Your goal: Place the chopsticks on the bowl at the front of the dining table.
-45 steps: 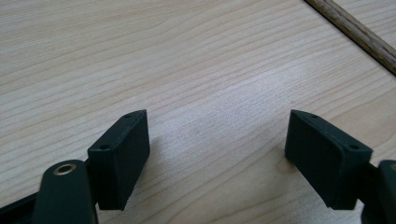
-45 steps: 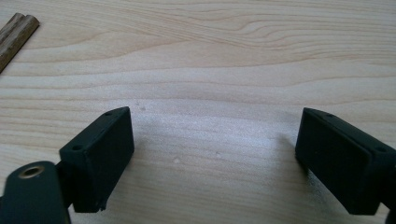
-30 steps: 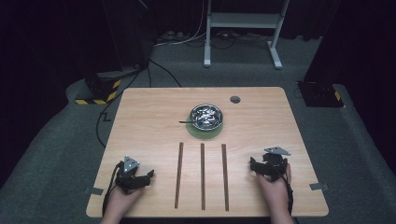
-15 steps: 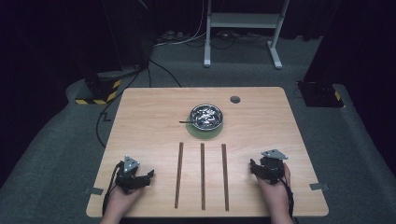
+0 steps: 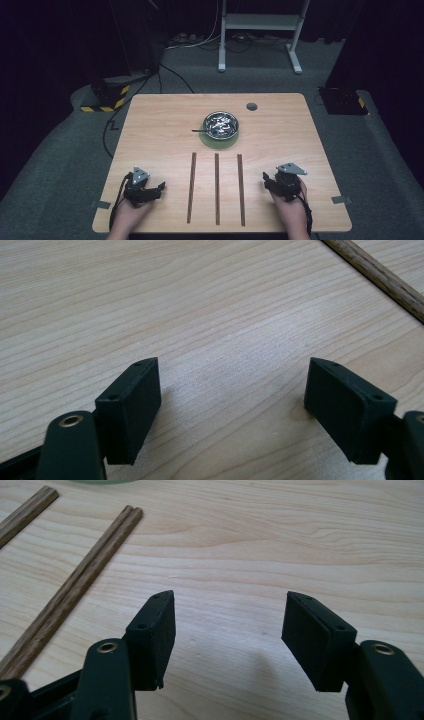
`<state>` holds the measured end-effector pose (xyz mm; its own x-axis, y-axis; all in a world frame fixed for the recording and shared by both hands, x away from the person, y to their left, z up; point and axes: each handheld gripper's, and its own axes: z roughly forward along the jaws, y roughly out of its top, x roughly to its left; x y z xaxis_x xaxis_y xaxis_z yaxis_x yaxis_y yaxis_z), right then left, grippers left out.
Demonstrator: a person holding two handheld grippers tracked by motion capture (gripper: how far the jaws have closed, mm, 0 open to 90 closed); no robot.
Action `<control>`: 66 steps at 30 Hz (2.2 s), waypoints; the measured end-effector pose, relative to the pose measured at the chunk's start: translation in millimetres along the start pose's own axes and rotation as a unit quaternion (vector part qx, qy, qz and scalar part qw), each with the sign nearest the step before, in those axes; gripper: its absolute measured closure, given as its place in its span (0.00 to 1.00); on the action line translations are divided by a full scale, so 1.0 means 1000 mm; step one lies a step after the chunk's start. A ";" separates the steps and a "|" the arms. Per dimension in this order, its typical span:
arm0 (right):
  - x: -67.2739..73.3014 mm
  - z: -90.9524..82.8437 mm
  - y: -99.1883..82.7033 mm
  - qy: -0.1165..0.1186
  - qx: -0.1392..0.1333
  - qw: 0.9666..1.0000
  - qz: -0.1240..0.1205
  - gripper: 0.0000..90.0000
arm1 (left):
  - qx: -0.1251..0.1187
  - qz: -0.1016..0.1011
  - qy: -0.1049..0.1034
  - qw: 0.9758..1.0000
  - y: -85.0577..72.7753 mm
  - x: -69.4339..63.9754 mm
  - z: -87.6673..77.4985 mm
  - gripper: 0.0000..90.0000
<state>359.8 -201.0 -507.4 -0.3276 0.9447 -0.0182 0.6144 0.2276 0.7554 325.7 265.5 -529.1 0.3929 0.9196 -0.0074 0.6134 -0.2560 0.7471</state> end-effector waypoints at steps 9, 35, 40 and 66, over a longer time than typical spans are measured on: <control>0.028 0.005 0.005 0.039 0.005 0.999 -0.011 0.45 | 0.000 0.000 0.001 1.000 0.000 0.000 0.000 0.25; 0.063 0.017 0.002 0.074 0.019 0.996 -0.038 0.58 | 0.000 0.000 -0.001 1.000 0.000 0.000 0.000 0.25; 0.061 0.017 0.001 0.069 0.021 0.997 -0.034 0.58 | 0.000 0.001 -0.001 1.000 0.000 0.000 0.000 0.25; 0.050 0.022 0.006 0.035 0.029 0.999 -0.009 0.92 | 0.000 0.000 0.000 1.000 0.000 0.000 0.000 0.25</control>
<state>363.1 -147.7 -518.7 -0.3862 0.9223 0.0157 0.6478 0.2591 0.7164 325.7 265.5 -529.1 0.3928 0.9196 -0.0069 0.6132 -0.2563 0.7472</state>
